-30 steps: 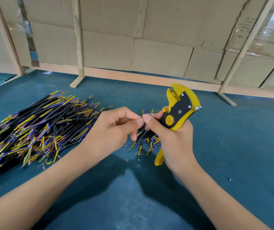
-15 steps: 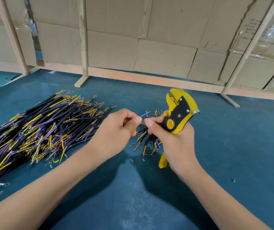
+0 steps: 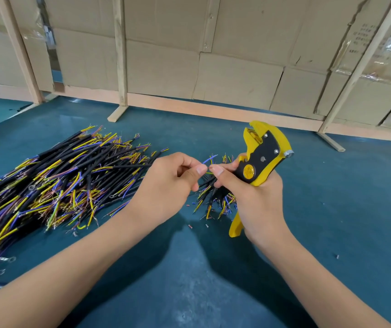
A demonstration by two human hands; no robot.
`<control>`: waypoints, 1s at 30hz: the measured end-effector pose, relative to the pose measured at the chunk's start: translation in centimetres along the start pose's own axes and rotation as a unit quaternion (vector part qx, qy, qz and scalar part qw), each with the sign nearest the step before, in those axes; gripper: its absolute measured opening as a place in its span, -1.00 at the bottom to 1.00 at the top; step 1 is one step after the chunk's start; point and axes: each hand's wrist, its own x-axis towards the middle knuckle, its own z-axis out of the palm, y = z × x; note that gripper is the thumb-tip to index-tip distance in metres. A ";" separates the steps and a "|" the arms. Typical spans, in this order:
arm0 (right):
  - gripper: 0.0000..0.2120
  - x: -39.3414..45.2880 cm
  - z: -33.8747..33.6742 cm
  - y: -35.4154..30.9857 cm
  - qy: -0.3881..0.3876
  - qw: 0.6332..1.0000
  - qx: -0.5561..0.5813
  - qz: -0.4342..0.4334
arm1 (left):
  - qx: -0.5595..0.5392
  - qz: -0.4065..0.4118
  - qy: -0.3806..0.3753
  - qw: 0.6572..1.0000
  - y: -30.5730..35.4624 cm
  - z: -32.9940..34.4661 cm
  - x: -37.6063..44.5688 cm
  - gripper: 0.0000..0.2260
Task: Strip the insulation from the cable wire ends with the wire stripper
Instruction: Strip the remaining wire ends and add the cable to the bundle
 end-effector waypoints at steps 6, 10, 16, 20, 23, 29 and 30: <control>-0.85 -0.3 -0.1 -0.1 -0.001 1.000 -0.030 -0.006 | -0.012 0.001 0.051 0.999 -0.1 -0.2 0.1 -0.89; -0.80 0.0 0.1 -0.5 -0.115 0.972 0.141 0.145 | 0.078 0.083 0.095 0.989 0.2 -1.5 0.2 -0.92; -0.60 -0.8 0.8 -0.5 -0.211 0.915 0.200 0.281 | 0.109 0.120 0.125 0.979 0.3 -2.3 0.5 -0.94; -0.62 -0.7 0.6 -0.9 -0.244 0.889 0.219 0.321 | 0.089 0.110 0.116 0.983 0.1 -2.6 0.6 -0.91; -0.72 -0.5 0.4 -1.2 -0.282 0.880 0.215 0.316 | 0.078 0.116 0.099 0.985 0.1 -2.7 0.6 -0.91; -0.80 -0.7 0.3 -1.2 -0.304 0.880 0.200 0.305 | 0.113 0.140 0.076 0.981 -0.1 -2.7 0.5 -0.95; -0.81 -0.7 0.3 -1.2 -0.306 0.879 0.199 0.305 | 0.125 0.146 0.074 0.978 -0.1 -2.7 0.5 -0.94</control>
